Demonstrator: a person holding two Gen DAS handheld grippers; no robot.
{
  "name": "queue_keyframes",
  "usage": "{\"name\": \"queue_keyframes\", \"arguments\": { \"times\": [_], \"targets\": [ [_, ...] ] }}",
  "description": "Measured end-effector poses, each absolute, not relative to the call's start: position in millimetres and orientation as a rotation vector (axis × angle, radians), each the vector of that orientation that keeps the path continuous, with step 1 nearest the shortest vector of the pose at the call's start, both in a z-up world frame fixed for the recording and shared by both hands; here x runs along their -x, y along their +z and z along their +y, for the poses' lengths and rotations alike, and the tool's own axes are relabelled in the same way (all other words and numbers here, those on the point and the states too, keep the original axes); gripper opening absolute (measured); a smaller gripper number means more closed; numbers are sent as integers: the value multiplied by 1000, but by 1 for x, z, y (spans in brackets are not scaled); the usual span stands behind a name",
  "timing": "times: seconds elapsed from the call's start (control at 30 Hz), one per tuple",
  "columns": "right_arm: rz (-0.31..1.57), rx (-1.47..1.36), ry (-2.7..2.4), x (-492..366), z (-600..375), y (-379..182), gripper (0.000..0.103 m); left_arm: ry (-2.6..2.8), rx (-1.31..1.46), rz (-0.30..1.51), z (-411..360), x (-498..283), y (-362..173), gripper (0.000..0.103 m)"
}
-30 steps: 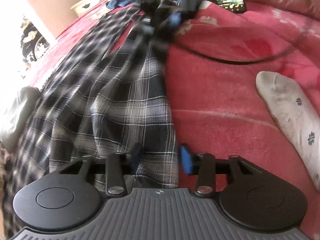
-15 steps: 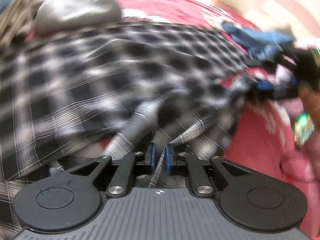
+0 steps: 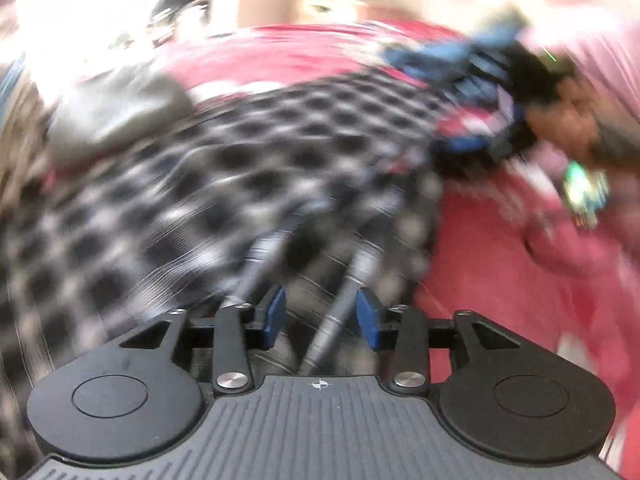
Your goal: Fold clothes
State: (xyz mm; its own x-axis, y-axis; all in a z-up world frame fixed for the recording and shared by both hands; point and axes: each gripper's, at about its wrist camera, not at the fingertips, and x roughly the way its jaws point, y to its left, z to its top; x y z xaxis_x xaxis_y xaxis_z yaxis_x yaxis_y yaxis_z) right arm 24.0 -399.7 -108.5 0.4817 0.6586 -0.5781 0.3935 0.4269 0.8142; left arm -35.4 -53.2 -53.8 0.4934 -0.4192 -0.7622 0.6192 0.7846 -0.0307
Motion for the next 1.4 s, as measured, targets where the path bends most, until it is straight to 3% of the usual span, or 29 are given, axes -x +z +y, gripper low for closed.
{"name": "queue_keyframes", "arguments": {
  "times": [0.2, 0.53, 0.63, 0.67, 0.7, 0.73, 0.77, 0.87, 0.93, 1.0, 1.1, 1.4],
  "targets": [
    [1129, -1032, 191, 5, -393, -99, 67, -672, -463, 772, -84, 57, -67, 40],
    [963, -1276, -234, 53, -472, -115, 64, -610, -427, 794, -82, 37, -73, 40],
    [937, -1283, -275, 47, -483, -120, 47, -632, -403, 829, -86, 27, -78, 36],
    [928, -1266, -261, 42, -483, -117, 23, -635, -394, 838, -88, 25, -80, 32],
    [919, -1248, -248, 36, -483, -114, 15, -638, -383, 846, -89, 24, -82, 22],
    [905, -1213, -222, 27, -482, -103, 15, -638, -372, 850, -89, 23, -83, 12],
    [890, -1179, -195, 17, -481, -93, 14, -635, -362, 849, -89, 23, -83, 8],
    [827, -1049, -27, -28, -474, -51, 15, -627, -347, 837, -86, 24, -80, 2],
    [812, -995, 46, -56, -470, -32, 23, -618, -326, 844, -83, 23, -78, 2],
    [764, -946, -8, -62, -470, -21, 56, -599, -301, 868, -80, 19, -80, 1],
    [721, -967, -19, -56, -472, -19, 56, -576, -273, 894, -77, 16, -83, 1],
    [1032, -946, -104, -59, -446, -71, 51, -589, -253, 895, -77, 21, -82, 1]
  ]
}}
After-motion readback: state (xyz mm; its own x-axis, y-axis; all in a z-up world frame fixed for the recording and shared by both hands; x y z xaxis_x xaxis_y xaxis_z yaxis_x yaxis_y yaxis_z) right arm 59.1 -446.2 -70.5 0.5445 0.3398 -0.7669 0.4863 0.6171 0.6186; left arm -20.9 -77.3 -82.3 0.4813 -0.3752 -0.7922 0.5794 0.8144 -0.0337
